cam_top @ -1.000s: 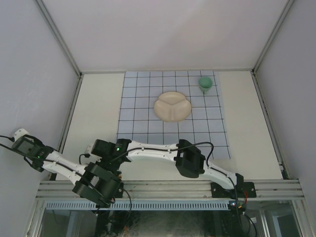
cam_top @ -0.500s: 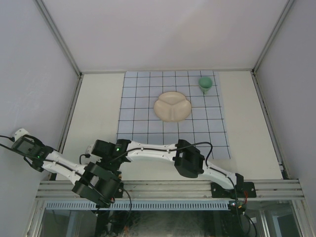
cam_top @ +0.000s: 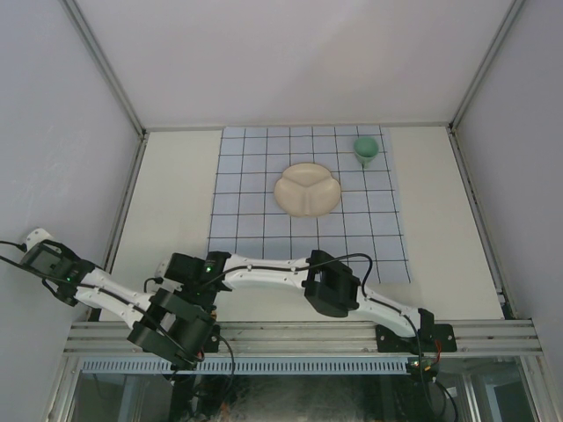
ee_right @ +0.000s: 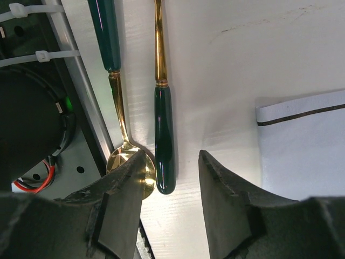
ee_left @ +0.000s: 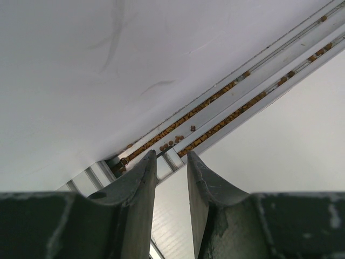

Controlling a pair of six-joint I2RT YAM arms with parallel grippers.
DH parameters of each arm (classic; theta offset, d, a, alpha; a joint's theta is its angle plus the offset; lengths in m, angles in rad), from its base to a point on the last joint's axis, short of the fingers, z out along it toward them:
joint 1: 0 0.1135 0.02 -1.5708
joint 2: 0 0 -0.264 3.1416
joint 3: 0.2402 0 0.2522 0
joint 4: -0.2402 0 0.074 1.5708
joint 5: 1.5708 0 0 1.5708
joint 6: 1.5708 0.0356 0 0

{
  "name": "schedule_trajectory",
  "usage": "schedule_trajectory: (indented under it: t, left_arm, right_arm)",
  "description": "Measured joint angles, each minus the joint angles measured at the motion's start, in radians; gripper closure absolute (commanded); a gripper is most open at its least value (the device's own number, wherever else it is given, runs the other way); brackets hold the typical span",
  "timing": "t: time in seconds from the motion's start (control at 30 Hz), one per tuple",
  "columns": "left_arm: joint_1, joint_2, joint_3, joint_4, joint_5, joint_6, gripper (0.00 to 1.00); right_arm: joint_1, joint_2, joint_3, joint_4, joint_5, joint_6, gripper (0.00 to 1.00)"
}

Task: Set the dinner table for one person
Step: Pick up the fork at the center of the board.

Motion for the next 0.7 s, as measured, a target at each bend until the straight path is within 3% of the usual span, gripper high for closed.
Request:
schedule_trajectory:
  t: [0.2, 0.63, 0.7]
  left_arm:
    - [0.000, 0.000, 0.000, 0.000, 0.000, 0.000, 0.66]
    - [0.000, 0.000, 0.000, 0.000, 0.000, 0.000, 0.66]
    - [0.000, 0.000, 0.000, 0.000, 0.000, 0.000, 0.66]
  right_arm:
    - [0.000, 0.005, 0.000, 0.003, 0.001, -0.003, 0.67]
    - [0.000, 0.018, 0.000, 0.010, 0.001, -0.003, 0.69]
    - [0.000, 0.018, 0.000, 0.010, 0.001, -0.003, 0.78]
